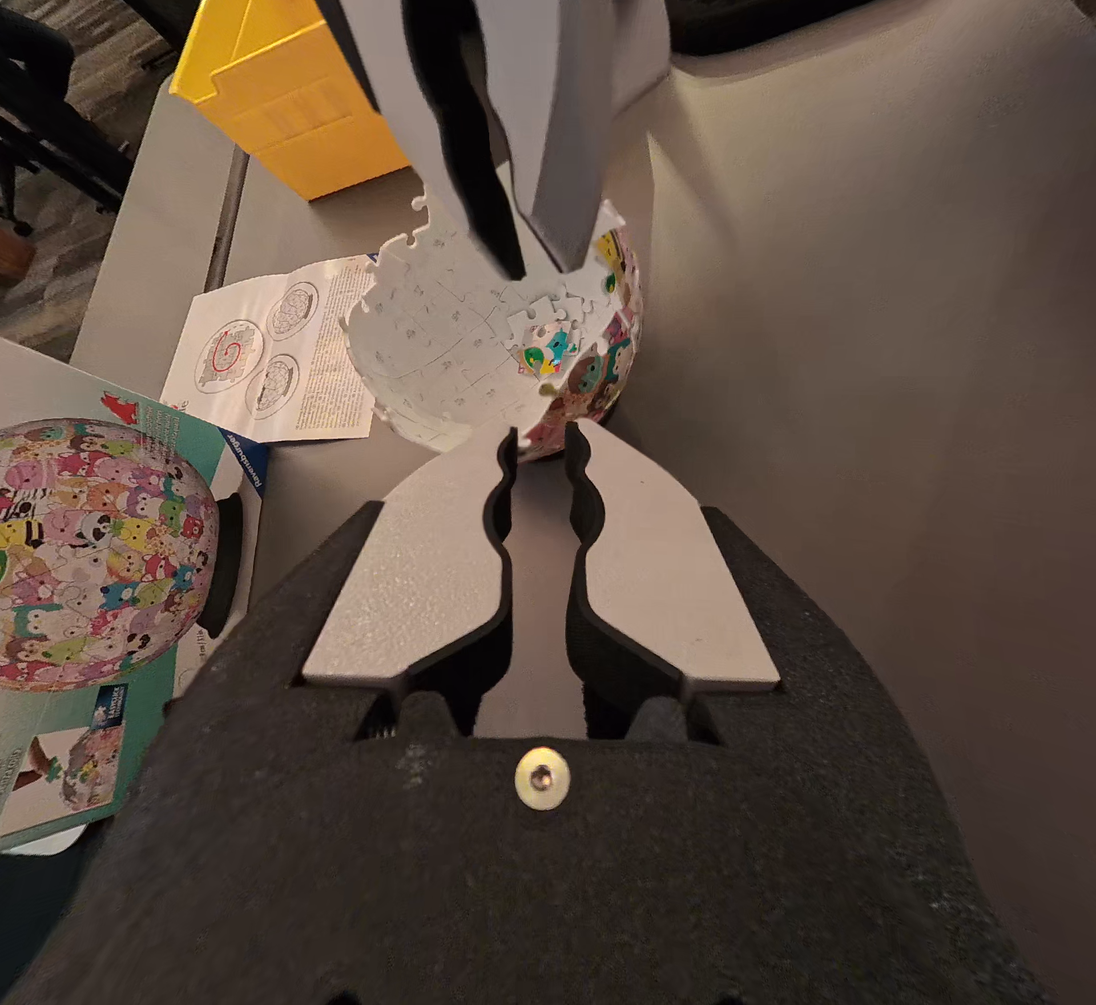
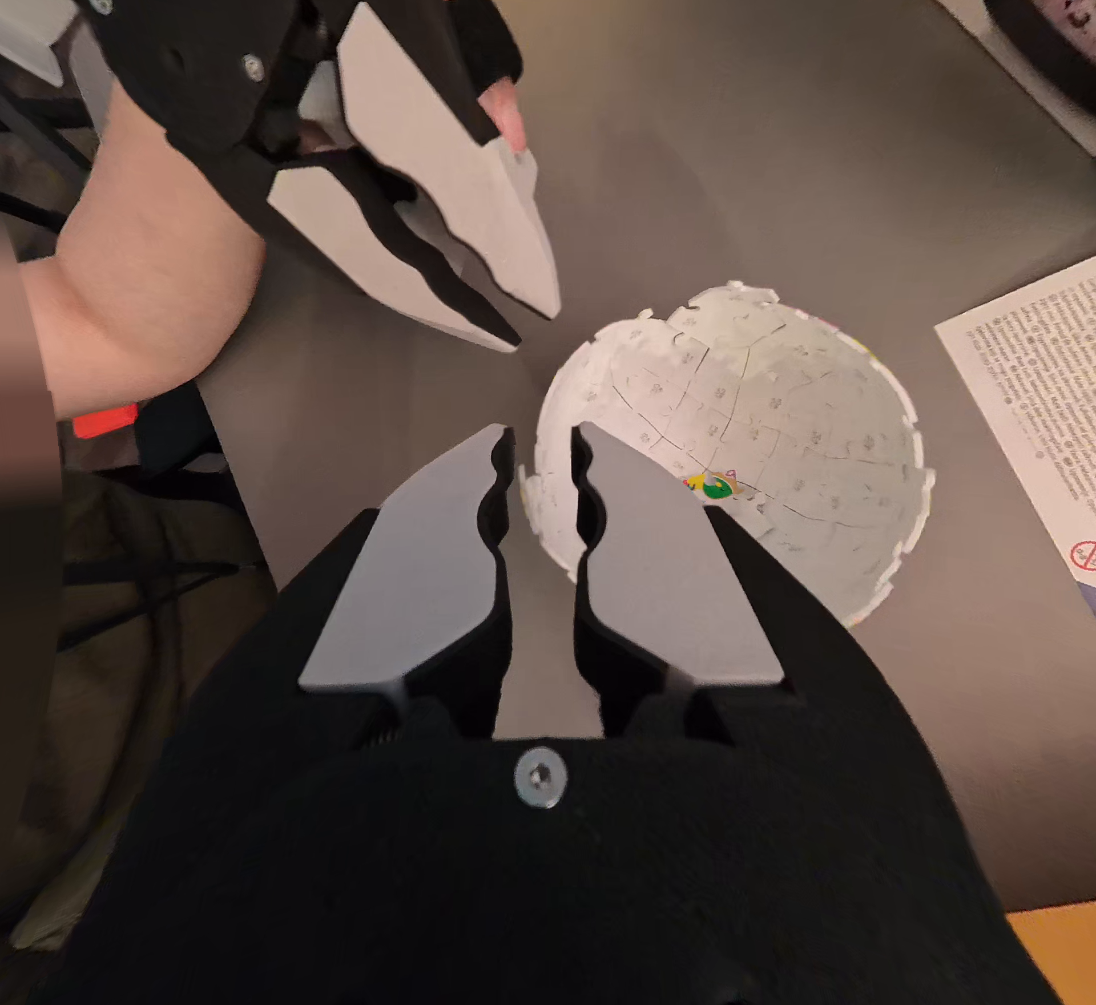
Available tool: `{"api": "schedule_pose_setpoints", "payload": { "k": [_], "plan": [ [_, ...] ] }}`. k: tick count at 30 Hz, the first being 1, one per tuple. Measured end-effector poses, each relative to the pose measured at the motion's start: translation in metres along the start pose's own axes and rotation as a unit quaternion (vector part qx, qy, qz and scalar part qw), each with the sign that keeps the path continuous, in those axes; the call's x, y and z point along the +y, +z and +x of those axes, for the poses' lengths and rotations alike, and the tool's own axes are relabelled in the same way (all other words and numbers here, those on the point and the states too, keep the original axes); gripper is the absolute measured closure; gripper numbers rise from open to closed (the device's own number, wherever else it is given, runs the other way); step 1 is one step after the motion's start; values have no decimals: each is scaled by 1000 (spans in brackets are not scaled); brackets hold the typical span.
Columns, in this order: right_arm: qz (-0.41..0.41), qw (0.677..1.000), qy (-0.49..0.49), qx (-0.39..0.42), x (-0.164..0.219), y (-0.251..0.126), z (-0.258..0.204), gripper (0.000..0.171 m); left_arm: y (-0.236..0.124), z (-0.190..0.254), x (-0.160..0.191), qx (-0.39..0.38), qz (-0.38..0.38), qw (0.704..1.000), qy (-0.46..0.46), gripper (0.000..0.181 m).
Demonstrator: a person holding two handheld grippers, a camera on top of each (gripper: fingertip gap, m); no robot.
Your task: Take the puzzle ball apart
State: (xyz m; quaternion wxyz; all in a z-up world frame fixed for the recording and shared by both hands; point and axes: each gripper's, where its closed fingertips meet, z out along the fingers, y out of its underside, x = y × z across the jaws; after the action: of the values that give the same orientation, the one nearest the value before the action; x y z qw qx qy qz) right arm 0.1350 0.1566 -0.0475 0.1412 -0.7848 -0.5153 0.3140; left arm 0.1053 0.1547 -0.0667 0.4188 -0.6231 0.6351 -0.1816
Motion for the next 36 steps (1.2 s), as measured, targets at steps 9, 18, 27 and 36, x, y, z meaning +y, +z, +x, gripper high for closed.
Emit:
{"api": "schedule_pose_setpoints", "payload": {
  "k": [9, 18, 27, 36],
  "plan": [
    [-101, 992, 73, 16, -9, 20, 8, 157, 2, -2, 14, 7, 5, 1000, -18, 171],
    [-118, 990, 77, 24, -4, 33, 6, 157, 5, -17, 10, -40, 54, 998, -8, 164],
    [-130, 985, 110, -13, 4, 44, 4, 165, 17, -12, 11, -46, 55, 996, 47, 164],
    [-176, 982, 74, -17, 17, 36, 0, 166, 24, 3, 5, -14, 54, 996, 71, 171]
  ]
}}
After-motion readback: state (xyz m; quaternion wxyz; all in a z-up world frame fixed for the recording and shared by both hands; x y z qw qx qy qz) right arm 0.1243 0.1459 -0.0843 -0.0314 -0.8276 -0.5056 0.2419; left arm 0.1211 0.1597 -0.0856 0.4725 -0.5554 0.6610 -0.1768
